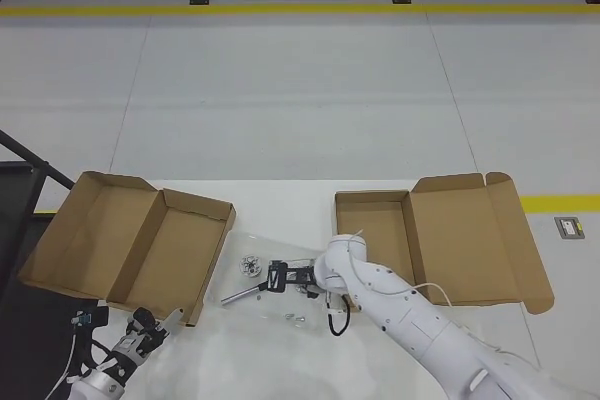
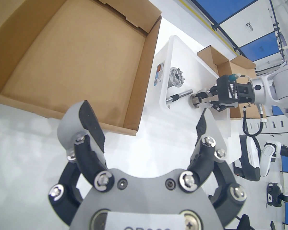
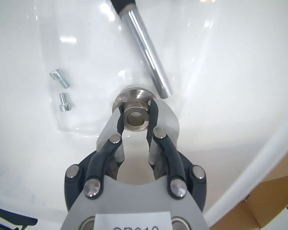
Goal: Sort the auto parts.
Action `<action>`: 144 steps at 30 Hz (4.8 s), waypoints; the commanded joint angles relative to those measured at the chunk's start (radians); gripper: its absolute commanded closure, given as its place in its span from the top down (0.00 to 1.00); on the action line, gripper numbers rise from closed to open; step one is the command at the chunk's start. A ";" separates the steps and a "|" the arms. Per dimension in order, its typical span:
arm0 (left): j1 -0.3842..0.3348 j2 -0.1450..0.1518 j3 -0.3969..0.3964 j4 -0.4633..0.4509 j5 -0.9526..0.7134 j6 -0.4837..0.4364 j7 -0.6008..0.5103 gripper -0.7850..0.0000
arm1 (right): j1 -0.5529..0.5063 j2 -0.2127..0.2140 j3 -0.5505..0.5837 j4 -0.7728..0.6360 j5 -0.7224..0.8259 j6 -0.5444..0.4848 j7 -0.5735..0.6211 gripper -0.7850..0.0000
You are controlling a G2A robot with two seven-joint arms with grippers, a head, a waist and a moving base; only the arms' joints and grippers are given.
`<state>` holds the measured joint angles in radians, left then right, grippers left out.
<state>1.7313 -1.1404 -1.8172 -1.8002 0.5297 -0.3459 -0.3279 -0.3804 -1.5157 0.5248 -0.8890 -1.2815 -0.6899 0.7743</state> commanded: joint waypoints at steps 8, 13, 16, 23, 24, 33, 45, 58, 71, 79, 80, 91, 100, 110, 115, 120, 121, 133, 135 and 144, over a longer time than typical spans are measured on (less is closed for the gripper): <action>0.000 0.000 0.000 0.000 0.000 0.000 0.000 1.00 | -0.114 0.104 0.189 -0.341 -0.079 -0.009 -0.001 0.00; 0.000 0.000 0.000 0.000 0.000 0.000 0.000 1.00 | -0.265 0.169 0.336 -0.592 -0.126 -0.019 0.062 0.00; 0.000 0.000 0.000 0.000 0.000 0.000 0.000 1.00 | -0.330 0.191 0.387 -0.677 -0.139 -0.040 0.086 0.00; 0.004 -0.001 0.006 -0.004 -0.013 -0.016 0.019 1.00 | -0.420 0.216 0.483 -0.763 -0.182 0.037 0.082 0.00; 0.006 -0.001 0.005 -0.004 -0.017 -0.027 0.023 1.00 | -0.433 0.219 0.498 -0.772 -0.192 0.058 0.086 0.00; 0.036 -0.001 -0.007 -0.002 -0.038 -0.129 0.066 1.00 | -0.506 0.240 0.635 -0.767 -0.273 0.238 0.145 0.00; 0.036 -0.001 -0.007 -0.002 -0.038 -0.129 0.066 1.00 | -0.317 0.214 0.601 -0.308 -0.224 0.296 0.028 0.00; 0.036 -0.001 -0.007 -0.002 -0.038 -0.129 0.066 1.00 | -0.124 0.149 0.471 0.052 -0.177 0.331 -0.090 0.24; 0.036 -0.001 -0.007 -0.002 -0.038 -0.129 0.066 1.00 | -0.154 0.159 0.492 -0.070 -0.200 0.333 -0.128 1.00; 0.036 -0.001 -0.007 -0.002 -0.038 -0.129 0.066 1.00 | -0.358 0.193 0.513 -0.649 -0.268 0.260 0.041 1.00; 0.036 -0.001 -0.007 -0.002 -0.038 -0.129 0.066 1.00 | -0.370 0.194 0.507 -0.690 -0.269 0.241 0.057 1.00; 0.036 -0.001 -0.007 -0.002 -0.038 -0.129 0.066 1.00 | -0.282 0.155 0.335 -0.662 -0.196 0.107 0.112 1.00; 0.036 -0.001 -0.007 -0.002 -0.038 -0.129 0.066 1.00 | -0.282 0.155 0.335 -0.662 -0.196 0.107 0.112 1.00; 0.036 -0.001 -0.007 -0.002 -0.038 -0.129 0.066 1.00 | -0.251 0.125 0.225 -0.582 -0.161 0.037 0.084 0.56; 0.036 -0.001 -0.007 -0.002 -0.038 -0.129 0.066 1.00 | -0.197 0.090 0.161 -0.486 -0.074 0.031 0.156 0.48; 0.036 -0.001 -0.007 -0.002 -0.038 -0.129 0.066 1.00 | -0.159 0.058 0.111 -0.403 0.009 0.019 0.196 0.45; 0.036 -0.001 -0.007 -0.002 -0.038 -0.129 0.066 1.00 | -0.153 0.053 0.103 -0.392 0.019 0.016 0.199 0.45; 0.036 -0.001 -0.007 -0.002 -0.038 -0.129 0.066 1.00 | -0.091 -0.011 0.008 -0.218 0.162 -0.022 0.303 0.47; 0.036 -0.001 -0.007 -0.002 -0.038 -0.129 0.066 1.00 | -0.081 -0.021 -0.004 -0.193 0.168 -0.023 0.299 0.45; 0.036 -0.001 -0.007 -0.002 -0.038 -0.129 0.066 1.00 | -0.041 -0.067 -0.054 -0.061 0.202 -0.056 0.275 0.37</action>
<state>1.7672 -1.1411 -1.8246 -1.8027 0.4916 -0.4749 -0.2616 -0.4262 -1.5770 0.4757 -0.9650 -1.0847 -0.7410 1.0507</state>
